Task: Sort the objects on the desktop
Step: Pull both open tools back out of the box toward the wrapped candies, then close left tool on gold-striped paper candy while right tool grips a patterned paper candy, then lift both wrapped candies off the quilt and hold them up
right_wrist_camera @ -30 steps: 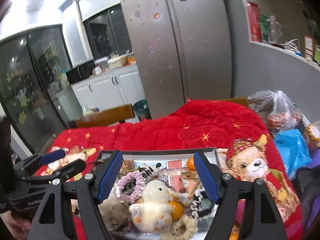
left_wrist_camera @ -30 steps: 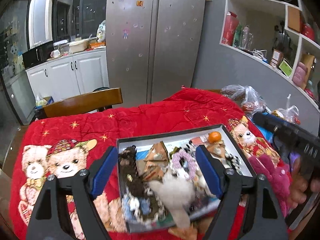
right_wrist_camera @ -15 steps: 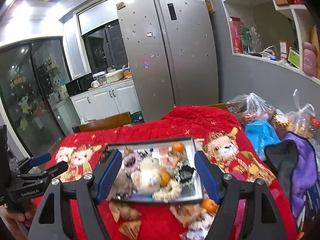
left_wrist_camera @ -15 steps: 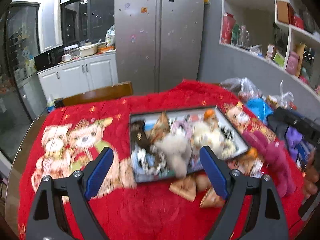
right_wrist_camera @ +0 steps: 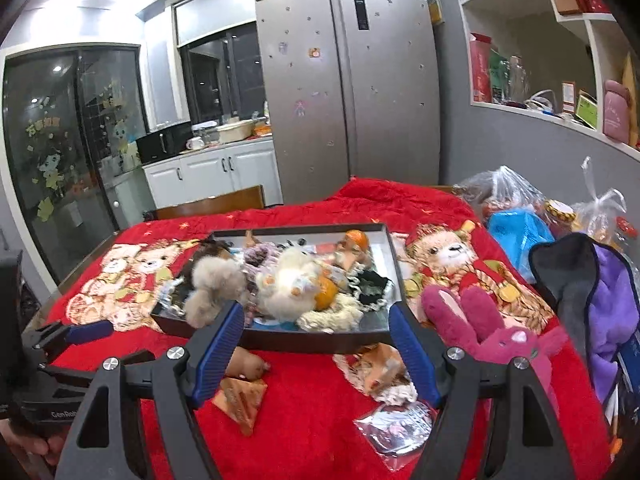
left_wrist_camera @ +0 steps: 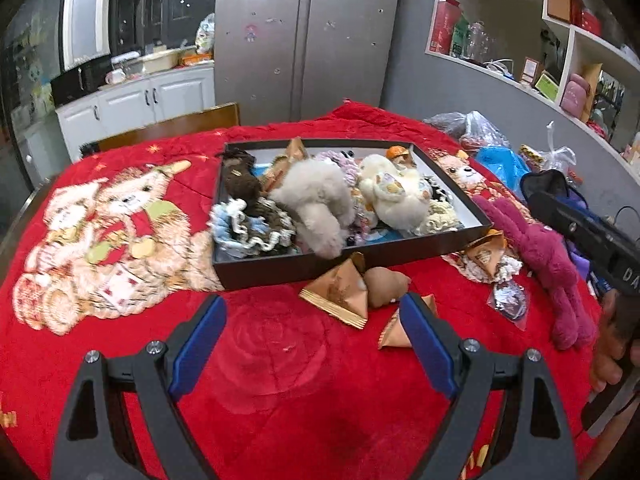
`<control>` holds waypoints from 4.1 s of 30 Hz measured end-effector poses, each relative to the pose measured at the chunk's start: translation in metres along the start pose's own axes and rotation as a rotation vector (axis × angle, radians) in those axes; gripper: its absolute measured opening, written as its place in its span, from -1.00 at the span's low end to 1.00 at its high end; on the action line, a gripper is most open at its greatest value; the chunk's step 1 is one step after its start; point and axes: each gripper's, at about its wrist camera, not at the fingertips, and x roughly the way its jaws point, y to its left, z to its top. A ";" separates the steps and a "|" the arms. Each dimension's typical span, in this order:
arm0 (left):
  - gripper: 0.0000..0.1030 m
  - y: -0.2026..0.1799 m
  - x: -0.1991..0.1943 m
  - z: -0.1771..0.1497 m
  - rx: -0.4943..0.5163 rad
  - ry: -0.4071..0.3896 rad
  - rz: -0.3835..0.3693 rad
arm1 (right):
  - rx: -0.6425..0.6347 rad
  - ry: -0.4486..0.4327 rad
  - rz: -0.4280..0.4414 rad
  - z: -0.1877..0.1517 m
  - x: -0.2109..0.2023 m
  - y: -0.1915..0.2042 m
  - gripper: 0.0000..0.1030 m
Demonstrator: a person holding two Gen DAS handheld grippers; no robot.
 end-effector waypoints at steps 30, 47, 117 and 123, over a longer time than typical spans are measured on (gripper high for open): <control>0.73 0.003 0.098 -0.007 0.034 0.138 0.041 | 0.099 0.242 -0.072 -0.047 0.091 -0.057 0.49; 0.48 0.004 0.097 -0.008 0.040 0.131 0.068 | 0.035 0.221 -0.153 -0.049 0.091 -0.049 -0.15; -0.49 0.003 0.015 -0.004 0.033 -0.053 0.029 | -0.077 0.076 0.140 -0.047 0.039 0.038 -0.22; -0.49 0.012 0.004 0.006 0.000 -0.064 0.022 | -0.034 0.047 0.146 -0.037 0.030 0.038 -0.22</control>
